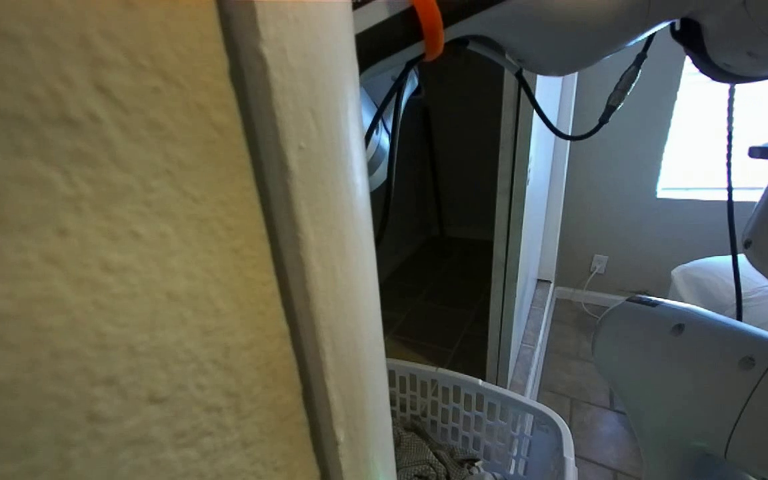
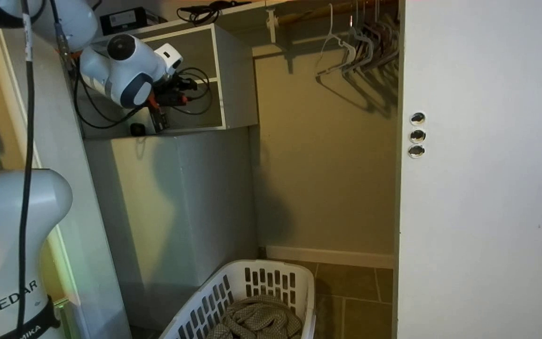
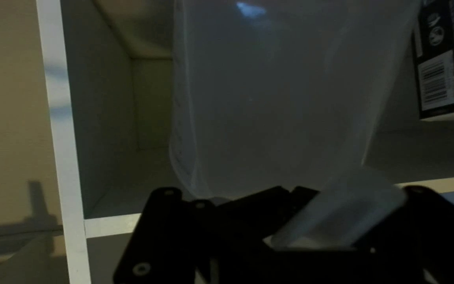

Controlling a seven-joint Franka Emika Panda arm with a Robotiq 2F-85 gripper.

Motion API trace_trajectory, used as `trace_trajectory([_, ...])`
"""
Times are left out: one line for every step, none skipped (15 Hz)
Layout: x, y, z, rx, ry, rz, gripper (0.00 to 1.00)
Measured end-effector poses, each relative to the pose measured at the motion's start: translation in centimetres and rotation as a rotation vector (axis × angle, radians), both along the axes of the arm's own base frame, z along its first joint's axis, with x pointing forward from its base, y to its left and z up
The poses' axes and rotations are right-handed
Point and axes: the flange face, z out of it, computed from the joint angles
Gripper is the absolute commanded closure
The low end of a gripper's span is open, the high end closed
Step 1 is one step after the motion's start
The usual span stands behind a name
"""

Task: Move the jar from the top shelf to the shelf below

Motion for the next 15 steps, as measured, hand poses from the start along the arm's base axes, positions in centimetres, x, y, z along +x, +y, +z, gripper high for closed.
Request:
trace_trajectory([0.2, 0.1, -0.2, 0.001, 0.001, -0.001, 1.00])
trace_trajectory([0.5, 0.3, -0.3, 0.003, 0.001, -0.003, 1.00])
trace_trajectory([0.7, 0.4, -0.5, 0.004, 0.001, -0.005, 1.00])
trace_trajectory([0.9, 0.5, -0.6, 0.007, -0.002, -0.010, 1.00])
trace_trajectory([1.1, 0.6, -0.7, 0.009, -0.006, -0.014, 1.00])
trace_trajectory([1.4, 0.7, -0.7, 0.012, -0.010, -0.019, 1.00])
trace_trajectory([1.6, 0.8, -0.8, 0.013, -0.013, -0.024, 1.00])
trace_trajectory([1.8, 0.8, -0.9, 0.015, -0.020, -0.031, 1.00])
trace_trajectory([2.0, 0.8, -0.9, 0.017, -0.028, -0.037, 1.00])
trace_trajectory([2.2, 0.8, -0.9, 0.017, -0.036, -0.042, 1.00])
trace_trajectory([2.4, 0.9, -0.9, 0.016, -0.041, -0.045, 1.00])
trace_trajectory([2.6, 1.0, -1.0, 0.016, -0.046, -0.047, 1.00])
trace_trajectory([2.7, 1.1, -1.1, 0.015, -0.051, -0.050, 1.00])
trace_trajectory([2.9, 1.2, -1.2, 0.014, -0.056, -0.052, 1.00])
trace_trajectory([3.1, 1.3, -1.3, 0.013, -0.059, -0.053, 1.00])
